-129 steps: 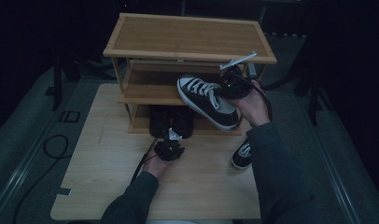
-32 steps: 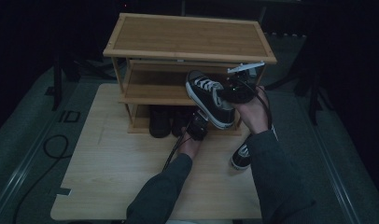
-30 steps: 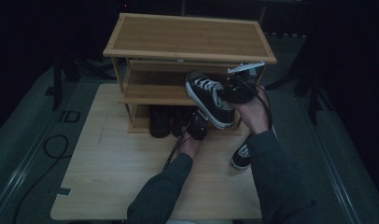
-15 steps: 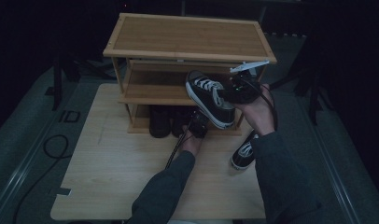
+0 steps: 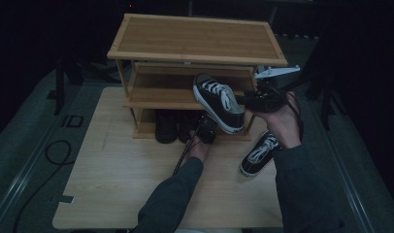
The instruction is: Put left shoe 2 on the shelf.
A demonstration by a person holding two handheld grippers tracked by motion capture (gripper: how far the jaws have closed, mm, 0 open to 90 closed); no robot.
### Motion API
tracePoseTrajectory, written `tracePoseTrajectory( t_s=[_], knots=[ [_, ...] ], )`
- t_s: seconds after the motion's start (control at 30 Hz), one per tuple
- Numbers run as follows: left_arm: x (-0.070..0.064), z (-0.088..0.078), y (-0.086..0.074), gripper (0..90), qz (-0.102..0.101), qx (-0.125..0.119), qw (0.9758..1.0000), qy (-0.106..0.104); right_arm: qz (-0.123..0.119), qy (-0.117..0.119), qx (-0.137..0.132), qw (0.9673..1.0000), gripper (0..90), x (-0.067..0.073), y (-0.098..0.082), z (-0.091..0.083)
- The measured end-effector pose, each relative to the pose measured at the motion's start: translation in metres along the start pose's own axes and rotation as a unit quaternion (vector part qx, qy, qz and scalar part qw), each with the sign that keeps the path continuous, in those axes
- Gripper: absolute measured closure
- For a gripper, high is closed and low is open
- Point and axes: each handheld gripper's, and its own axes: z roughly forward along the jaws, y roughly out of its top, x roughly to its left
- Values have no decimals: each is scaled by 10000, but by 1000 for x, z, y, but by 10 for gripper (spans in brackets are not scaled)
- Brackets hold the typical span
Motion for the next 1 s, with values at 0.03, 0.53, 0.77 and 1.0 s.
tracePoseTrajectory(
  t_s=[0.03,0.53,0.77,1.0],
  knots=[
    [0,0,0,900,0,0,10000,0,17,-19,5,10000,621,-2,-2,-2],
    [0,0,0,900,-9,1,10000,-6,69,-108,365,9992,777,-19,-23,-1],
    [0,0,0,900,0,-5,10000,6,64,-76,456,9989,811,-20,-31,3],
    [0,0,0,900,-14,-5,10000,10,129,4,532,9985,814,-22,-44,11]
  ],
)
